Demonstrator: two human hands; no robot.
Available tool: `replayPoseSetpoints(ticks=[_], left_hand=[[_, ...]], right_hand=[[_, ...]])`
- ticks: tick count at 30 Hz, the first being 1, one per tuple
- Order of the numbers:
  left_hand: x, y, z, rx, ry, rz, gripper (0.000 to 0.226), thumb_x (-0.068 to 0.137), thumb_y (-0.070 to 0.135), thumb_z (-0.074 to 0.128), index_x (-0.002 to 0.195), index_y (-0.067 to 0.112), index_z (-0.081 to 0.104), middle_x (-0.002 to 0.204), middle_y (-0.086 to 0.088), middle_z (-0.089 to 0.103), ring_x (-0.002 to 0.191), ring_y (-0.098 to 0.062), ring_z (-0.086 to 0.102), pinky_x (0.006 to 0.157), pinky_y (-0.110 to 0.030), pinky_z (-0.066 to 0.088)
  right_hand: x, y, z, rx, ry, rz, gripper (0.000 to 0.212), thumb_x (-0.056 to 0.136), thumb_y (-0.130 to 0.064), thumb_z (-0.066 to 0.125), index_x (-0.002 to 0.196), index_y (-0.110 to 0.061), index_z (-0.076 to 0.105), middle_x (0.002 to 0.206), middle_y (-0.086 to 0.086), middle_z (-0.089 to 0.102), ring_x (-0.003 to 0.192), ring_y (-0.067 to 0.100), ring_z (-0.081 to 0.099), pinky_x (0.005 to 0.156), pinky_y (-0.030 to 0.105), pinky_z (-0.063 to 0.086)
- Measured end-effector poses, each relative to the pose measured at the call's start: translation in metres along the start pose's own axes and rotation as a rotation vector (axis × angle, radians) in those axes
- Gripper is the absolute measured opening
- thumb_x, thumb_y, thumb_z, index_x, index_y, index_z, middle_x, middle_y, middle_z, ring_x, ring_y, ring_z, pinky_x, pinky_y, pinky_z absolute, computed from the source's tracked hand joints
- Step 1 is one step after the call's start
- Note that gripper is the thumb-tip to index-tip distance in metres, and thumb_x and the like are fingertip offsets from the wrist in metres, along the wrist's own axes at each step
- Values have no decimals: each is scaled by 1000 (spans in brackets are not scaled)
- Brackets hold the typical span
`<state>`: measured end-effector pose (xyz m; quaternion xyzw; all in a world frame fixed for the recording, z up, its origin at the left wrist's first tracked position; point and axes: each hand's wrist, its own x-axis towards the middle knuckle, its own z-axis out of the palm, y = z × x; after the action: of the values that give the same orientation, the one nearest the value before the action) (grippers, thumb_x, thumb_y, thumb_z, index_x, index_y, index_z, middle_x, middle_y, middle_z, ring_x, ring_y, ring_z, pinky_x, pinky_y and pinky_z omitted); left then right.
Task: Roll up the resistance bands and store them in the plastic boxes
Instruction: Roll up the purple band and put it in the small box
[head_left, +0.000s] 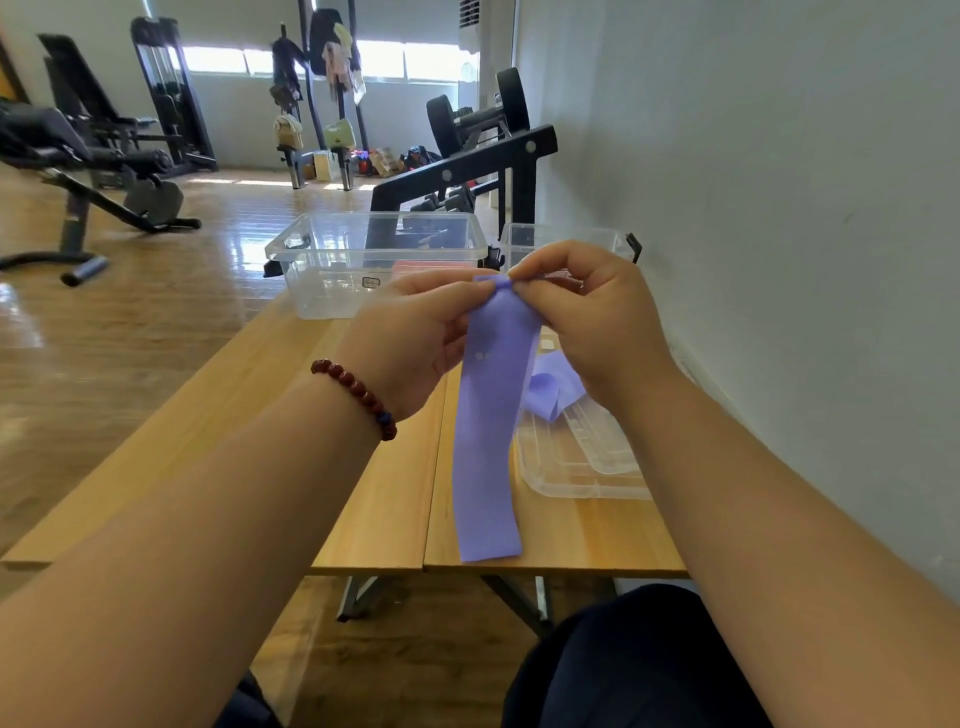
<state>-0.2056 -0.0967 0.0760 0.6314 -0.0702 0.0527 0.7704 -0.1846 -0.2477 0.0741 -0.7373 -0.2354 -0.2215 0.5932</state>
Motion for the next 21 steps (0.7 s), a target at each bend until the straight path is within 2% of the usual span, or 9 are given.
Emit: replayPoseSetpoints(ticks=[3, 5, 8, 10, 12, 14, 16, 21], left_hand=[[3, -3, -1, 60, 25, 63, 24, 94, 3, 57, 84, 16, 74, 80, -2, 74, 81, -15, 69, 77, -28, 59], [5, -5, -1, 69, 31, 86, 23, 94, 3, 57, 86, 17, 73, 79, 0, 75, 81, -14, 71, 76, -26, 60], [7, -7, 1, 64, 4, 96, 24, 95, 1, 56, 87, 17, 73, 82, -2, 75, 84, -16, 71, 79, -28, 60], [8, -7, 2, 53, -13, 77, 24, 95, 1, 55, 88, 16, 72, 81, -3, 75, 82, -17, 71, 78, -29, 60], [10, -7, 1, 5, -48, 21, 23, 95, -2, 53, 91, 12, 71, 81, -4, 74, 80, -17, 71, 77, -28, 60], [11, -8, -1, -19, -88, -33, 21, 94, -3, 52, 98, 7, 70, 91, -10, 74, 87, -21, 72, 79, -28, 60], [12, -9, -2, -7, -110, -61, 18, 93, -1, 56, 103, 5, 69, 100, -15, 73, 94, -24, 72, 82, -30, 59], [9, -15, 0, -19, -97, -52, 17, 93, -4, 56, 98, 4, 70, 94, -10, 75, 90, -19, 73, 77, -24, 58]], right_hand=[[2, 4, 3, 107, 9, 84, 18, 84, -12, 60, 78, -23, 72, 85, 3, 70, 87, 22, 66, 76, 36, 59], [2, 6, 3, 129, 10, 118, 9, 82, -20, 64, 84, -23, 71, 89, 7, 70, 90, 26, 67, 77, 40, 60], [2, 11, 3, 45, 4, 113, 15, 87, -11, 67, 85, -25, 71, 90, 8, 72, 89, 27, 68, 77, 44, 61], [2, 13, 2, 26, 22, 99, 22, 89, -6, 66, 82, -27, 71, 88, 7, 71, 87, 25, 68, 76, 41, 61], [0, 14, 1, 1, 27, 89, 23, 90, -5, 65, 82, -26, 72, 85, 3, 71, 85, 19, 67, 73, 29, 58], [-2, 14, -1, -15, 27, 80, 26, 89, -3, 65, 80, -26, 72, 80, -3, 70, 80, 12, 65, 70, 20, 52], [-3, 15, -3, -28, 22, 56, 31, 88, 0, 65, 77, -28, 71, 75, -11, 70, 78, 8, 66, 70, 16, 51], [-9, 17, -5, -69, 7, -8, 32, 88, 2, 65, 79, -28, 71, 78, -13, 70, 79, 2, 67, 73, 13, 50]])
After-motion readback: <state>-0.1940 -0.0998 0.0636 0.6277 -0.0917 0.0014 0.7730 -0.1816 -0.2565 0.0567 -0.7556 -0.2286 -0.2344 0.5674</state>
